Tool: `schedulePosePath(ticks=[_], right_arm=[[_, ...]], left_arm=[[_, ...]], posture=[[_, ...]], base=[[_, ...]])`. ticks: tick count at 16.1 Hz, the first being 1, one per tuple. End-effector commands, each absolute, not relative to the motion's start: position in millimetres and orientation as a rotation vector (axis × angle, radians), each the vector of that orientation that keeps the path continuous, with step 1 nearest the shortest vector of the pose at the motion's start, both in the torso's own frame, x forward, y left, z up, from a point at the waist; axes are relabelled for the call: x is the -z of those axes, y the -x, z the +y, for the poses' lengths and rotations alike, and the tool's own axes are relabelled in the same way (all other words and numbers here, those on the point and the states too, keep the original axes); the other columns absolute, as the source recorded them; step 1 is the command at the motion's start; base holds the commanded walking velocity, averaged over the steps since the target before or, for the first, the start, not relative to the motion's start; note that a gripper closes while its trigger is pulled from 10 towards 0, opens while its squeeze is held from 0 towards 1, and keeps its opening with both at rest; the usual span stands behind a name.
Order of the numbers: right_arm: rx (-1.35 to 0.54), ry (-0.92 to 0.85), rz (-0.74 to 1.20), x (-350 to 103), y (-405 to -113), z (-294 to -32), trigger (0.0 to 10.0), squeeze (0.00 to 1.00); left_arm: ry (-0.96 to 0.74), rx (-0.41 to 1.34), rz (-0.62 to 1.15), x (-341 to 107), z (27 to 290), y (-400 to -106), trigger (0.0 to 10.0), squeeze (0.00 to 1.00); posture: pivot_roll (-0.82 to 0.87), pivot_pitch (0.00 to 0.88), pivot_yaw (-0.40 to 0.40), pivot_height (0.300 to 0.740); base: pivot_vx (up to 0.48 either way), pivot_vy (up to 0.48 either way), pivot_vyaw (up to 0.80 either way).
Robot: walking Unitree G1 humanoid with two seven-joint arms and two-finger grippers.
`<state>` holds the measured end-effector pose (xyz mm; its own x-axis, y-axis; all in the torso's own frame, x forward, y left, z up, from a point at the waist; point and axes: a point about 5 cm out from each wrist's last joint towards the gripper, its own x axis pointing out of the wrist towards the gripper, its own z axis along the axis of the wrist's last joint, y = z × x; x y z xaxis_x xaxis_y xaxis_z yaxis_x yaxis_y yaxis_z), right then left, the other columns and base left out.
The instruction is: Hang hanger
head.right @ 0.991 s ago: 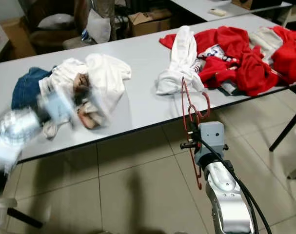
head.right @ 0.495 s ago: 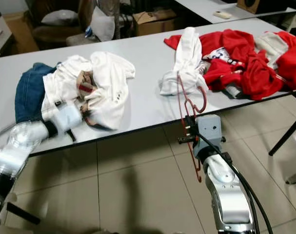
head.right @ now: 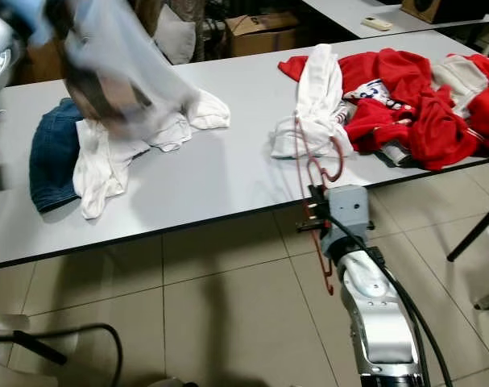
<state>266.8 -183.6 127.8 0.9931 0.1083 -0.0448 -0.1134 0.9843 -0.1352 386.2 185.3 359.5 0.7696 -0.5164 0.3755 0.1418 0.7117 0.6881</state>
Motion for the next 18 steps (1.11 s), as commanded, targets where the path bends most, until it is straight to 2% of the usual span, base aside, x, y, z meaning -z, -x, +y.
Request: schedulePosePath(ticks=[1, 2, 3, 4, 8, 9, 10, 11, 14, 15, 18], right_arm=[[-0.091, 0.130, 0.023, -130, -264, -187, 10.0, 0.00], [-0.088, 0.128, 0.031, -128, -261, -186, 10.0, 0.00], [-0.089, 0.127, 0.033, -127, -260, -185, 10.0, 0.00], [-0.104, 0.128, 0.045, -126, -261, -183, 10.0, 0.00], [-0.140, 0.144, 0.058, -124, -264, -180, 10.0, 0.00], [-0.143, 0.145, 0.061, -124, -265, -180, 10.0, 0.00], [-0.144, 0.145, 0.061, -125, -265, -180, 10.0, 0.00], [-0.144, 0.146, 0.061, -125, -265, -180, 10.0, 0.00], [-0.140, 0.146, 0.066, -124, -264, -181, 10.0, 0.00], [-0.138, 0.146, 0.065, -124, -264, -181, 10.0, 0.00], [-0.129, 0.146, 0.064, -124, -263, -183, 10.0, 0.00]], left_arm=[[-0.693, 0.593, -0.562, -337, 167, -381, 0.0, 0.00], [-0.721, 0.842, -0.400, -275, 149, -371, 0.0, 0.00], [-0.726, 0.895, -0.333, -254, 147, -369, 0.0, 0.00], [-0.745, 0.997, -0.146, -200, 150, -352, 0.0, 0.00], [-0.736, 1.097, 0.096, -146, 160, -327, 0.0, 0.00], [-0.718, 1.071, 0.152, -140, 165, -324, 10.0, 0.00], [-0.652, 1.086, 0.170, -138, 164, -321, 10.0, 0.00], [-0.619, 1.091, 0.155, -140, 161, -319, 10.0, 1.00], [-0.463, 1.267, 0.159, -142, 134, -294, 10.0, 1.00], [-0.469, 1.245, 0.179, -138, 133, -295, 10.0, 1.00], [-0.465, 0.981, 0.189, -134, 150, -317, 10.0, 1.00]], posture=[[-0.18, 0.000, 0.104, 0.740], [-0.18, 0.000, 0.101, 0.740], [-0.18, 0.000, 0.100, 0.740], [-0.17, 0.000, 0.086, 0.740], [-0.16, 0.000, 0.065, 0.740], [-0.16, 0.000, 0.062, 0.740], [-0.16, 0.000, 0.062, 0.740], [-0.16, 0.000, 0.062, 0.740], [-0.16, 0.000, 0.068, 0.740], [-0.16, 0.000, 0.073, 0.740], [-0.17, 0.000, 0.081, 0.740]], base=[[0.000, 0.000, 0.00], [0.000, 0.000, 0.00], [0.000, 0.000, 0.00], [0.000, 0.000, 0.00], [0.000, 0.000, 0.00], [0.000, 0.000, 0.00], [0.000, 0.000, 0.00], [0.000, 0.000, 0.00], [0.000, 0.000, 0.00], [0.000, 0.000, 0.00], [0.000, 0.000, 0.00]])
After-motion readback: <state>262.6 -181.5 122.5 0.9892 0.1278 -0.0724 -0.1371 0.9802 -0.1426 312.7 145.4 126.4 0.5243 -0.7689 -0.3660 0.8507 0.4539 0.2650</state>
